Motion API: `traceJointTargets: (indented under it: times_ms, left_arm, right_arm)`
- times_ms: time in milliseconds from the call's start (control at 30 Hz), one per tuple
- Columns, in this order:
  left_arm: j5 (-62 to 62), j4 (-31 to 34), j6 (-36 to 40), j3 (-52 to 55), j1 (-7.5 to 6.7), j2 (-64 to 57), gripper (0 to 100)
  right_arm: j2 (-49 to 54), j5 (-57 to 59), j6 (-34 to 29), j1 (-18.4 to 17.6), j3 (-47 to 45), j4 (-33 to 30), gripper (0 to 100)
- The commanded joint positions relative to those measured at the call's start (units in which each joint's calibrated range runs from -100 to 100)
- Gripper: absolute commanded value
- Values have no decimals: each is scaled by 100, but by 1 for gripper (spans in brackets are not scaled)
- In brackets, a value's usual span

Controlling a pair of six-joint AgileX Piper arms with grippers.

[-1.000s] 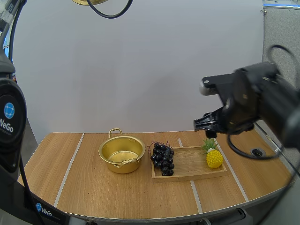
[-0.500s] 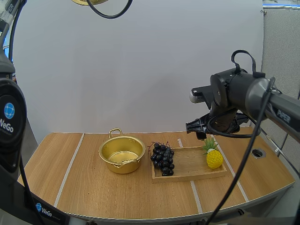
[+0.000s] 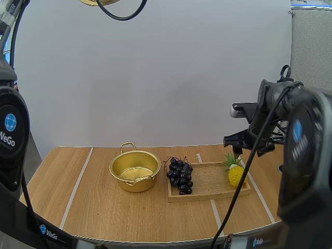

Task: Open the pot, put the pineapple inside, and close it

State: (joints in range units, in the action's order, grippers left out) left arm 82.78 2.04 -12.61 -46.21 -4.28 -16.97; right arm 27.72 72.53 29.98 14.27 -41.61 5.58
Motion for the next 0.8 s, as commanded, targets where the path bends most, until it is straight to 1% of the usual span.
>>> traceJointTargets:
  times_ms: [0,367,600,767]
  left_arm:
    - [-206,50,67,-40,-10,-21,0]
    - [-206,50,67,-40,-10,-21,0]
    - [-206,50,67,-40,-10,-21,0]
    - [-206,50,67,-40,-10,-21,0]
  right_arm:
    - [-312,24,284,35,159,105,100]
    - [-1255,-633,698,35,159,114,100]
    - [-1503,-781,949,35,159,154,100]
    - [-1578,-781,998,26,159,195,100]
